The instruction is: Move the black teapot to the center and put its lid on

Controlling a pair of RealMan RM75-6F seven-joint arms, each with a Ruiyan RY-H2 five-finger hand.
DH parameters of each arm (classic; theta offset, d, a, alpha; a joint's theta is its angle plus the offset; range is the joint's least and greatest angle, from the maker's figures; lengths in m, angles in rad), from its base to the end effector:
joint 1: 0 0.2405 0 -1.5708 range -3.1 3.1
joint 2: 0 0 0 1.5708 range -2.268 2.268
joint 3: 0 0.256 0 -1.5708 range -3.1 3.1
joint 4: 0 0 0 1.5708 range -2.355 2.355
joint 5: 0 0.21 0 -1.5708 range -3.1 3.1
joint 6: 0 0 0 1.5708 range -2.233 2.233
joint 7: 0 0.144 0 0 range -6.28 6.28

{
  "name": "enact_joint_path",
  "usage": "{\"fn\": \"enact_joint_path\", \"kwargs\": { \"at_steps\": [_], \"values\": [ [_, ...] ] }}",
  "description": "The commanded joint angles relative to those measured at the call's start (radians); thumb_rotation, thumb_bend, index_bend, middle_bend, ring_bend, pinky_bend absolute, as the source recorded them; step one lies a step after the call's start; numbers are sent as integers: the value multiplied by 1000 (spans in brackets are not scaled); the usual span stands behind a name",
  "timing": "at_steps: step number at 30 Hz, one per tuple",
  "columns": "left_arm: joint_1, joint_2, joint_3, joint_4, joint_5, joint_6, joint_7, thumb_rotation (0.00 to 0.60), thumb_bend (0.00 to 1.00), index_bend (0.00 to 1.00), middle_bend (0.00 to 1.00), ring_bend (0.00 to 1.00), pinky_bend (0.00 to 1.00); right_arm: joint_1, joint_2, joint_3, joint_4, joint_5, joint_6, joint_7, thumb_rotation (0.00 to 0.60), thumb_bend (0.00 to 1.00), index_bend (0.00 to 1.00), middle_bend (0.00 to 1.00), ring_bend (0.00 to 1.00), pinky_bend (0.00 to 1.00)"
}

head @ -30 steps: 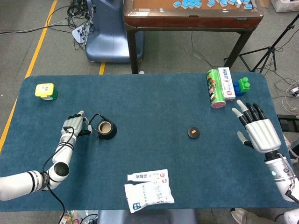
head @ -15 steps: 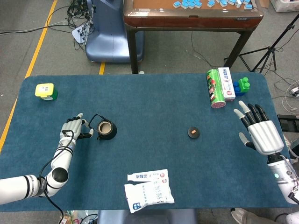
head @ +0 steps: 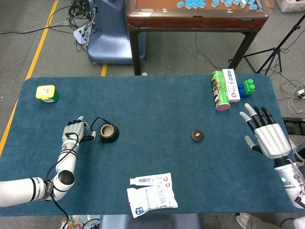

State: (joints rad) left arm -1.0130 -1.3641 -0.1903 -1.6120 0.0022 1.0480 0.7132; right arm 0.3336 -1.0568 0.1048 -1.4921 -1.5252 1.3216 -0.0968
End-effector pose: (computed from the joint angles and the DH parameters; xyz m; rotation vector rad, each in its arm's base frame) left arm -0.1755 0.3843 0.0407 -1.4164 -1.3241 -0.4069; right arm -0.2840 -0.2722 0.1801 1.6311 -0.5732 0.8209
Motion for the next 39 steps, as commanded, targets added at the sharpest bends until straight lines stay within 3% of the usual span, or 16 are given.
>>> {"fn": "enact_joint_path", "kwargs": {
  "at_steps": [1,28,36,39],
  "values": [
    [-8,-16,-9,20,-14,4,12,245,369,296,0,0,0,-1,-3,-1,11,1,0,9,600,397,98,0,0,0],
    [-62,-191,-81,180,-77,74,160,270,361,316,0,0,0,-2,-43,-10,143,5,-12,118,600,397,98,0,0,0],
    [-41,-207,-107,176,-19,121,144,270,361,438,26,0,0,-1,-57,-13,172,3,-12,135,600,399,98,0,0,0],
    [-28,-208,-112,159,19,150,127,311,361,511,69,0,0,-1,-60,-14,174,-3,-9,134,600,399,98,0,0,0]
  ]
}}
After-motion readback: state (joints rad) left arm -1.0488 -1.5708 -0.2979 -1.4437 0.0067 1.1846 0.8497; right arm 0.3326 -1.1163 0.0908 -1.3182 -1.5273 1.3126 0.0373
